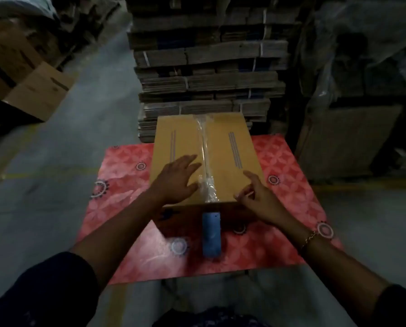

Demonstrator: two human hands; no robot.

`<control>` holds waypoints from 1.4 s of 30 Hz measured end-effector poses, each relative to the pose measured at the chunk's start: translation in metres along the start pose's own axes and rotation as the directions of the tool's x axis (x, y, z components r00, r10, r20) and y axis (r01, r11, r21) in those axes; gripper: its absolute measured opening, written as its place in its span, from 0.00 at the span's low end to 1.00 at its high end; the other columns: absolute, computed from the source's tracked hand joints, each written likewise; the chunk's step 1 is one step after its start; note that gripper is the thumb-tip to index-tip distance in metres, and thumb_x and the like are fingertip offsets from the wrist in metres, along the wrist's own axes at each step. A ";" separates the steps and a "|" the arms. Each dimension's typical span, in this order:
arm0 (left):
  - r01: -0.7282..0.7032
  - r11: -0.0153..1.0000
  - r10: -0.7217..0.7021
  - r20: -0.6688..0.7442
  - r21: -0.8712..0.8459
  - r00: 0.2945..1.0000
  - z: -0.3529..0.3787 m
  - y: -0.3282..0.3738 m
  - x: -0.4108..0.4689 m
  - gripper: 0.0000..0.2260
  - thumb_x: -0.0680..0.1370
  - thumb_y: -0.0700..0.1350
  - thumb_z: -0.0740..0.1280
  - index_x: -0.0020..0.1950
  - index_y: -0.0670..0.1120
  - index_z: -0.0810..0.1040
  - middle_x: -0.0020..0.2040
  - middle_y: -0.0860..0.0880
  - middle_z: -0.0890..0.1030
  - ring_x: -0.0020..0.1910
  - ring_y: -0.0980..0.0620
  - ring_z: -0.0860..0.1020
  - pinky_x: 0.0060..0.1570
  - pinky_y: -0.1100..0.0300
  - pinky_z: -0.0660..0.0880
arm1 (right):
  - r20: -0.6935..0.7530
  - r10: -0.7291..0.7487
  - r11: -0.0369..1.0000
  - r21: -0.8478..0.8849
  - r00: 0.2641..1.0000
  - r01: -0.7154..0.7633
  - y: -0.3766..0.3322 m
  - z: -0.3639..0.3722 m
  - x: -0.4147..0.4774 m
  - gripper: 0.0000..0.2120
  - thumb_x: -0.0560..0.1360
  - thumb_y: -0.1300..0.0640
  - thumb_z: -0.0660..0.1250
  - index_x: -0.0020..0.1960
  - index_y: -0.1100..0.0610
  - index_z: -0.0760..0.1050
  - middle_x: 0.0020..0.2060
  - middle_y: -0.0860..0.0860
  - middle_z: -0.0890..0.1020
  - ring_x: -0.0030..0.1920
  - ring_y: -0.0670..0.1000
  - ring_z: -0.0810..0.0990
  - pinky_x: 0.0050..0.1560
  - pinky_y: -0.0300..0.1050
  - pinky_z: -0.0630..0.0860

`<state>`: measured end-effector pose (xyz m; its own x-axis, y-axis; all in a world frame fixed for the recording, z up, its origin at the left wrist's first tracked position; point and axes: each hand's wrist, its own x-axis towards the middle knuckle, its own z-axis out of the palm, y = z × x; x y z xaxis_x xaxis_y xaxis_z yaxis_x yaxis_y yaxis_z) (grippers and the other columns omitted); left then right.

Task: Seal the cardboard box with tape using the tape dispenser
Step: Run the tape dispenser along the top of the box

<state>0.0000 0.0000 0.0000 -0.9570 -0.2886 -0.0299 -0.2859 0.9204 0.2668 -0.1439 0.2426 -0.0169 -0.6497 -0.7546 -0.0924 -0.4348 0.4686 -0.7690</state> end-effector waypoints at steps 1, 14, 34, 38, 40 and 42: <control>-0.033 0.999 0.032 0.074 0.013 0.997 0.007 -0.002 -0.004 0.37 0.73 0.64 0.54 0.80 0.50 0.61 0.83 0.47 0.56 0.81 0.44 0.56 0.74 0.40 0.60 | 0.029 0.044 0.999 0.006 0.999 -0.044 0.006 0.015 -0.006 0.36 0.75 0.50 0.72 0.78 0.49 0.58 0.44 0.43 0.83 0.47 0.51 0.84 0.54 0.55 0.80; -0.388 0.903 0.365 0.149 0.184 0.919 0.094 -0.027 0.006 0.44 0.70 0.61 0.59 0.83 0.50 0.46 0.84 0.46 0.47 0.82 0.47 0.45 0.77 0.40 0.47 | -0.071 0.413 0.909 0.090 0.908 -0.407 0.020 0.163 -0.056 0.52 0.65 0.41 0.77 0.78 0.51 0.52 0.71 0.54 0.76 0.65 0.58 0.79 0.56 0.52 0.79; -0.351 0.906 0.358 0.013 0.238 0.934 0.107 -0.029 0.008 0.31 0.82 0.62 0.52 0.81 0.49 0.57 0.82 0.47 0.59 0.80 0.46 0.58 0.74 0.39 0.60 | -0.208 0.417 0.903 -0.019 0.885 -0.430 -0.039 0.133 -0.094 0.41 0.68 0.35 0.64 0.78 0.38 0.53 0.58 0.51 0.84 0.52 0.55 0.84 0.49 0.53 0.82; -0.361 0.904 0.364 0.032 0.227 0.931 0.107 -0.029 0.008 0.31 0.82 0.62 0.54 0.81 0.49 0.56 0.82 0.46 0.58 0.80 0.46 0.58 0.74 0.39 0.59 | -0.238 0.434 0.880 -0.096 0.869 -0.466 -0.048 0.127 -0.095 0.38 0.70 0.37 0.65 0.77 0.38 0.55 0.53 0.53 0.85 0.50 0.58 0.84 0.49 0.52 0.81; -0.374 0.907 0.371 0.052 0.195 0.927 0.105 -0.032 0.009 0.33 0.80 0.62 0.54 0.82 0.50 0.55 0.83 0.47 0.56 0.81 0.46 0.57 0.74 0.38 0.58 | -0.204 0.442 0.863 -0.168 0.873 -0.476 -0.051 0.123 -0.091 0.39 0.71 0.38 0.65 0.79 0.42 0.55 0.56 0.54 0.84 0.53 0.59 0.83 0.50 0.51 0.80; -0.395 0.909 0.387 0.083 0.137 0.919 0.099 -0.033 0.010 0.36 0.76 0.64 0.54 0.82 0.51 0.54 0.83 0.48 0.54 0.81 0.47 0.54 0.74 0.37 0.56 | -0.157 0.457 0.845 -0.232 0.876 -0.482 -0.053 0.118 -0.085 0.40 0.73 0.39 0.65 0.80 0.46 0.54 0.59 0.54 0.83 0.55 0.59 0.83 0.49 0.49 0.79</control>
<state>-0.0054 -0.0074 -0.1045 -0.9936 0.1125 -0.0040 0.1112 0.9863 0.1222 0.0077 0.2276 -0.0433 -0.8651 -0.3750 -0.3331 -0.1987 0.8660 -0.4588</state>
